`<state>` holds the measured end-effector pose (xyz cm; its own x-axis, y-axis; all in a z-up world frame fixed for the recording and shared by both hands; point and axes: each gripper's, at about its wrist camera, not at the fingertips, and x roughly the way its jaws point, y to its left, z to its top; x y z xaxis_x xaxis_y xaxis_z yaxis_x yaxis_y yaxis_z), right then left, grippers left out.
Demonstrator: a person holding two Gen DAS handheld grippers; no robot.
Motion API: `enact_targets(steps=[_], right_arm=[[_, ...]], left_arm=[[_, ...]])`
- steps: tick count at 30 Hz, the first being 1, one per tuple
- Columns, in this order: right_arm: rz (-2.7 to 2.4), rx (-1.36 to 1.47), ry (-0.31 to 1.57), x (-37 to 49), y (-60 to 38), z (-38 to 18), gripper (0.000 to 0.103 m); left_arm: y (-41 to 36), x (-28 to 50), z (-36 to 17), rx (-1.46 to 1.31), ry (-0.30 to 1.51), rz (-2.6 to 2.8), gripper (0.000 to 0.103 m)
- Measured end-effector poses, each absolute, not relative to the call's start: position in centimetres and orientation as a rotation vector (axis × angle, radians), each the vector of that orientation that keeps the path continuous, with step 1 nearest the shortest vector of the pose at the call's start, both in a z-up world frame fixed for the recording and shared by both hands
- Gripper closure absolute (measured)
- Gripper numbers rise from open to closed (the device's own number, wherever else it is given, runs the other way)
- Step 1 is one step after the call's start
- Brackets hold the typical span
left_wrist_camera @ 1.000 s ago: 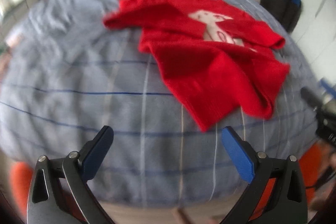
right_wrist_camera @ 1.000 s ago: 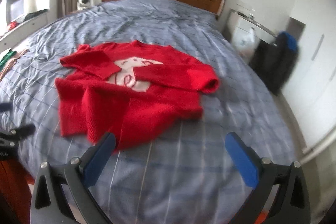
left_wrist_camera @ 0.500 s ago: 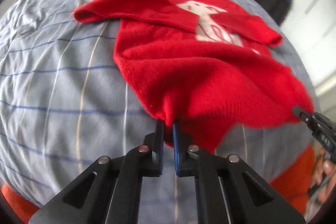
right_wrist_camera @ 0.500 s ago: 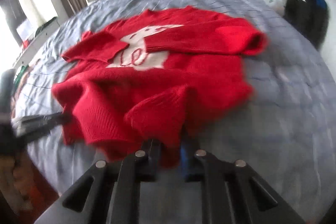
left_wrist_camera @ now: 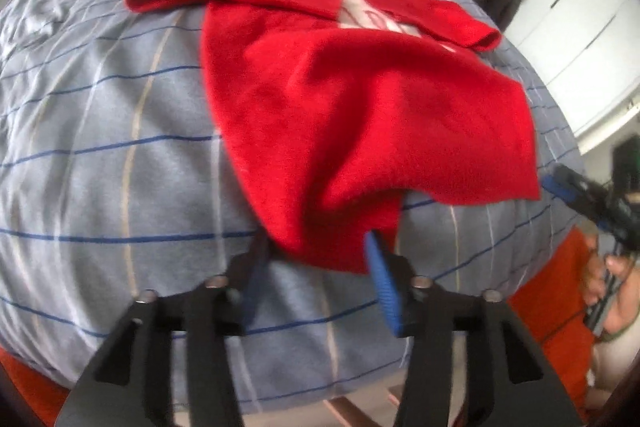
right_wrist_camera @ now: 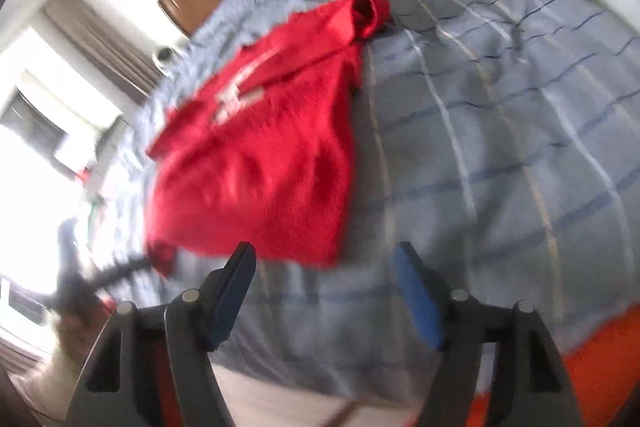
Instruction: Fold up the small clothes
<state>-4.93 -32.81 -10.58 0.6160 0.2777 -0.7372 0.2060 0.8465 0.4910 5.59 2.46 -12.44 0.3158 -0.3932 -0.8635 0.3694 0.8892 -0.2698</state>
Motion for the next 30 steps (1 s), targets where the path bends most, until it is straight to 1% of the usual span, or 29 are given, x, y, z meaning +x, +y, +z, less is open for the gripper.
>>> enact_targets(steps=[1,2,3,4,5,6,9,12,16,21,24,27,28,29,30], right_arm=[[0.066,0.573,0.937,-3.8,-32.6,-11.3,0.033],[0.078,0.566,0.964,-2.9,-32.4,-12.1,0.041],[0.089,0.563,0.986,-2.1,-32.1,-12.8,0.052],[0.099,0.551,0.996,-1.3,-31.7,-13.3,0.082],[0.098,0.536,1.0,-1.0,-31.4,-13.2,0.096],[0.09,0.525,1.002,-1.0,-31.1,-12.8,0.096],[0.074,0.458,0.999,-3.2,-30.8,-10.0,0.097],[0.042,0.417,1.022,-6.0,-30.7,-7.9,0.098],[-0.037,0.426,1.115,-7.3,-31.0,-10.2,0.099],[-0.103,0.402,1.181,-5.6,-31.0,-14.2,0.099],[-0.105,0.399,1.174,-5.3,-31.2,-14.7,0.1],[-0.101,0.374,1.171,-5.4,-31.0,-14.1,0.1],[-0.095,0.371,1.171,-5.9,-31.0,-13.8,0.097],[-0.09,0.363,1.184,-6.2,-31.0,-13.4,0.085],[-0.086,0.353,1.207,-6.4,-31.1,-12.9,0.077]], left_arm=[[1.8,5.8,-12.6,-0.024,1.133,-0.496,0.052],[1.4,5.9,-12.7,-0.025,1.124,-0.488,0.065],[1.1,6.3,-12.9,-0.027,1.128,-0.473,0.099],[1.0,6.9,-13.0,-0.043,1.146,-0.474,0.098],[1.7,7.2,-12.7,-0.089,1.164,-0.475,0.098],[2.7,7.1,-12.1,-0.113,1.168,-0.475,0.099],[5.0,6.0,-10.2,-0.063,1.151,-0.484,0.099],[6.0,4.4,-9.9,-0.01,1.173,-0.493,0.101],[5.3,2.8,-12.5,0.103,1.219,-0.439,0.101],[5.3,4.1,-14.5,0.071,1.253,-0.395,0.101],[5.1,3.7,-14.9,0.098,1.228,-0.379,0.101],[4.5,3.3,-14.7,0.122,1.209,-0.361,0.097],[4.5,3.2,-14.5,0.118,1.21,-0.362,0.089],[4.7,3.1,-14.2,0.118,1.22,-0.358,0.082],[4.9,3.0,-13.9,0.116,1.232,-0.353,0.061]])
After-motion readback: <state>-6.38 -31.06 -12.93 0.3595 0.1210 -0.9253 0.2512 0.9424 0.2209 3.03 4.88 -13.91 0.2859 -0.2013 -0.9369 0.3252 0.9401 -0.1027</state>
